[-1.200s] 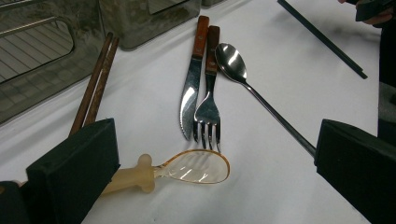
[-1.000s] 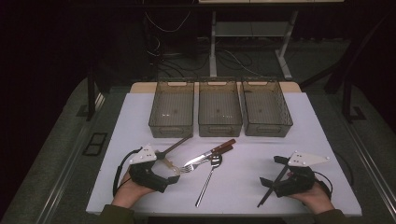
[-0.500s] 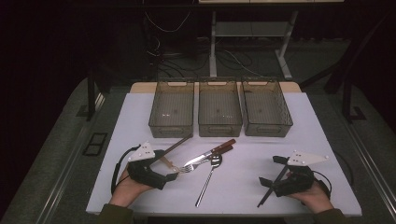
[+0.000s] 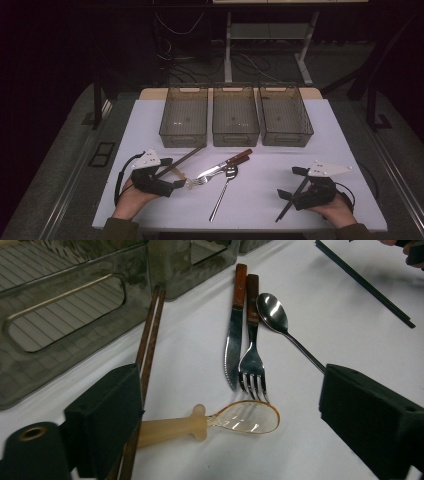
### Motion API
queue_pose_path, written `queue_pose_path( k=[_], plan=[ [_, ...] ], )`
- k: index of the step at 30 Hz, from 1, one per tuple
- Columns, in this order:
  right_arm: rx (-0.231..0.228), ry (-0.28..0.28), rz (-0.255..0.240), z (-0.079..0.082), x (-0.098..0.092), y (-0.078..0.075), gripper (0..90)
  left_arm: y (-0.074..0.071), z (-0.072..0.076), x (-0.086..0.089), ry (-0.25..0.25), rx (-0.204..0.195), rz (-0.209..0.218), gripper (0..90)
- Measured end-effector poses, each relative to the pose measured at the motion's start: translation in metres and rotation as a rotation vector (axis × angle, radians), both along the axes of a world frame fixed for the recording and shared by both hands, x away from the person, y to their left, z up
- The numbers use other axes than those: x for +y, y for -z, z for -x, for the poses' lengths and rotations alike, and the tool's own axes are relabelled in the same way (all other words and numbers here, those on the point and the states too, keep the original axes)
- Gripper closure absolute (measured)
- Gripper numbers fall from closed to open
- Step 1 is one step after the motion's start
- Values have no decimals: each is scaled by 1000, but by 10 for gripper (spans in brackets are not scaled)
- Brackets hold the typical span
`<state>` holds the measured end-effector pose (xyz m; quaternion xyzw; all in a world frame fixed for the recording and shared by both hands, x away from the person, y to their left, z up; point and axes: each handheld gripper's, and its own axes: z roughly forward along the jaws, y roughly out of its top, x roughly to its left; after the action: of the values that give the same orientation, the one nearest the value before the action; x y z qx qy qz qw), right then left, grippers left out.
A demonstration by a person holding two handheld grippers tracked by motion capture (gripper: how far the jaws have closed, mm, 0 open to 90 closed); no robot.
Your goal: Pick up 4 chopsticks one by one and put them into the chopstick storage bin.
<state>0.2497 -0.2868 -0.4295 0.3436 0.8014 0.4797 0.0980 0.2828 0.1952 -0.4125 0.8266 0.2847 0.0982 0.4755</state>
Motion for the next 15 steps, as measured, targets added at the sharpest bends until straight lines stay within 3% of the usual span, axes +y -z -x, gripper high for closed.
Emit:
queue_pose_path(
  k=[15],
  plan=[
    [1,1,-10,1,0,-1,10,-2,-7,7,-3,-13,-16,226]
  ],
)
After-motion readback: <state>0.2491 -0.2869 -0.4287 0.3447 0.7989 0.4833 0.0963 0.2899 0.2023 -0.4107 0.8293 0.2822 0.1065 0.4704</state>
